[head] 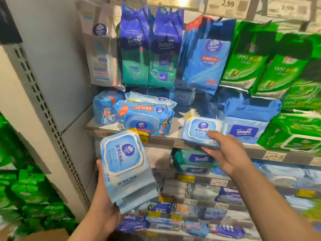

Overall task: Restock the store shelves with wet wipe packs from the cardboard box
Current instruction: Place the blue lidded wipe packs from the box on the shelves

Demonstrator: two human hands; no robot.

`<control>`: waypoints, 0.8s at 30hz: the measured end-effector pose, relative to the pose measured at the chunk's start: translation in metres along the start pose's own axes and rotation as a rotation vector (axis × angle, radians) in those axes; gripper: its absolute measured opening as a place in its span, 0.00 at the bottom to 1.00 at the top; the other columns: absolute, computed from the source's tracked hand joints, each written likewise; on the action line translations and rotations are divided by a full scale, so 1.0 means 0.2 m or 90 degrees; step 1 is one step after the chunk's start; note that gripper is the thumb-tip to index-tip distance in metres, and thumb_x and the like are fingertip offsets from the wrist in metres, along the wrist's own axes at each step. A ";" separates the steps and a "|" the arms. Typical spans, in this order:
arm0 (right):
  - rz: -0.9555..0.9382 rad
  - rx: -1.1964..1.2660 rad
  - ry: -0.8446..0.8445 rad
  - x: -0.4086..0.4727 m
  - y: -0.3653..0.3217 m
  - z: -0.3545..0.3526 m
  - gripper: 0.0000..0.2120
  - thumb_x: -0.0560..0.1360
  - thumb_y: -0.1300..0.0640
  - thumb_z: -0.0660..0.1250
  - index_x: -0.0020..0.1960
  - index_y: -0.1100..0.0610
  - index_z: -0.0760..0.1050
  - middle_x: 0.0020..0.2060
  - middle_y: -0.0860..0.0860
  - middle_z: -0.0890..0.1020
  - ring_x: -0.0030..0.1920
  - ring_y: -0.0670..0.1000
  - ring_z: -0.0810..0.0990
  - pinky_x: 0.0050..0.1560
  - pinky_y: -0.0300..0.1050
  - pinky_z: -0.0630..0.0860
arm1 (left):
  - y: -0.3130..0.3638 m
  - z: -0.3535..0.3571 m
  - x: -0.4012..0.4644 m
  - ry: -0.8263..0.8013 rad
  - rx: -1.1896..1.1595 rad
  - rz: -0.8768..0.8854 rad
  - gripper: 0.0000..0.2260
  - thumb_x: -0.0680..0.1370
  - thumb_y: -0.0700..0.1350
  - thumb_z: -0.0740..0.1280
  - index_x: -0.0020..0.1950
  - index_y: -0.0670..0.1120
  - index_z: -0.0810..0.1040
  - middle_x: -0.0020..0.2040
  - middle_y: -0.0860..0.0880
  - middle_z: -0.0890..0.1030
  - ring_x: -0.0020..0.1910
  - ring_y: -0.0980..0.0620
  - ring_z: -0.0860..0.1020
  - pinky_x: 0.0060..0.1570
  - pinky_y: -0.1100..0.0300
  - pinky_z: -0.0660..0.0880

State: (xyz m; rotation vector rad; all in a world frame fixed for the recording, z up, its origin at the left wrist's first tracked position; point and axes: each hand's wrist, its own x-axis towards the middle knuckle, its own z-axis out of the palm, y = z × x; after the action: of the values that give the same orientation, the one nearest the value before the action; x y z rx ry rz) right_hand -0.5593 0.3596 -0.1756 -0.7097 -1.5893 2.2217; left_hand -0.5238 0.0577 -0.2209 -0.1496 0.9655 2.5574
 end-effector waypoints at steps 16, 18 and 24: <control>-0.263 -0.707 0.083 0.69 0.06 0.18 0.33 0.72 0.55 0.78 0.68 0.68 0.66 0.65 0.65 0.75 0.67 0.64 0.74 0.64 0.53 0.72 | -0.02 0.17 0.18 0.157 0.105 0.083 0.35 0.88 0.54 0.47 0.30 0.56 0.86 0.30 0.51 0.84 0.23 0.51 0.80 0.18 0.58 0.75; -0.273 -0.692 0.100 0.74 0.08 0.24 0.33 0.73 0.57 0.78 0.69 0.69 0.65 0.68 0.65 0.73 0.71 0.64 0.71 0.68 0.52 0.68 | -0.03 0.16 0.20 0.165 0.093 0.085 0.35 0.88 0.54 0.47 0.29 0.56 0.85 0.29 0.51 0.83 0.23 0.51 0.80 0.19 0.60 0.75; -0.192 -0.692 0.133 0.93 0.10 0.36 0.28 0.77 0.52 0.74 0.70 0.63 0.69 0.70 0.64 0.67 0.69 0.65 0.69 0.69 0.53 0.68 | -0.05 0.16 0.25 0.171 0.049 0.109 0.35 0.88 0.54 0.47 0.30 0.55 0.86 0.33 0.52 0.85 0.27 0.53 0.83 0.22 0.60 0.77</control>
State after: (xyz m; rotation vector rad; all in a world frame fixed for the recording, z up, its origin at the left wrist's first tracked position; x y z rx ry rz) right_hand -0.7531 0.3940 -0.2146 -0.8165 -2.5160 0.9074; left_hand -0.5633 0.1019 -0.2151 -0.4134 1.2225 2.6975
